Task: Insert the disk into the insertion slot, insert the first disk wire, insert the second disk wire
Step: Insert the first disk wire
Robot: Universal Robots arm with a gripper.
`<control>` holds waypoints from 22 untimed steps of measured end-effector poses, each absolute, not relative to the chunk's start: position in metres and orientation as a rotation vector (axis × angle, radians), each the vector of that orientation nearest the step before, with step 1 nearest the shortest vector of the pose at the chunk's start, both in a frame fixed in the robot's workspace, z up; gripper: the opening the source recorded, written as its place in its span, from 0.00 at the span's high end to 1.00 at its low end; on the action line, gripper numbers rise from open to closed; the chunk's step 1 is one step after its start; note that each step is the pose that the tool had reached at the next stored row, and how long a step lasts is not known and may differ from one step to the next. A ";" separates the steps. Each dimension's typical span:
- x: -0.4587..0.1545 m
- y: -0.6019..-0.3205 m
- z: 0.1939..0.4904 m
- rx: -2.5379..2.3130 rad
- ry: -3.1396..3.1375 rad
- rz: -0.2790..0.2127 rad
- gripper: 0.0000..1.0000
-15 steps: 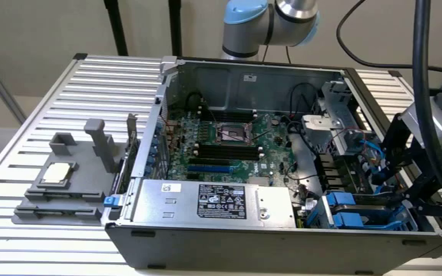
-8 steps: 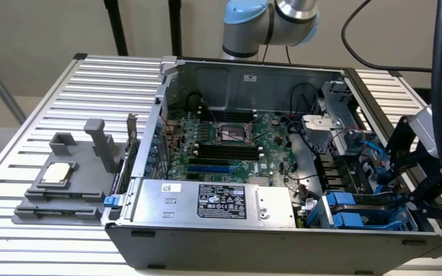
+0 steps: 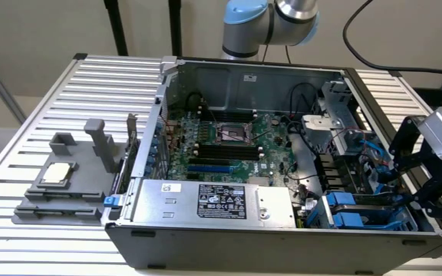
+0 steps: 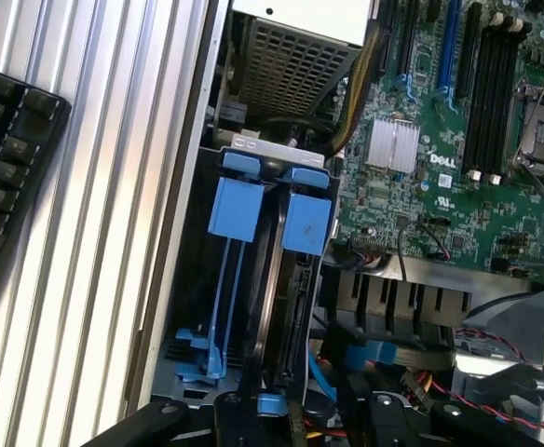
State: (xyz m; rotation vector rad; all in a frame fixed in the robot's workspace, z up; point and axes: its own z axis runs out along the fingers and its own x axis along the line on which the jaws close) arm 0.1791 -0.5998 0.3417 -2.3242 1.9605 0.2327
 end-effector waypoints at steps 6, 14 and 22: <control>0.179 -0.600 0.342 -2.349 1.933 0.235 0.64; 0.179 -0.600 0.342 -2.362 1.918 0.236 0.84; 0.158 -0.600 0.343 -2.364 1.915 0.235 0.84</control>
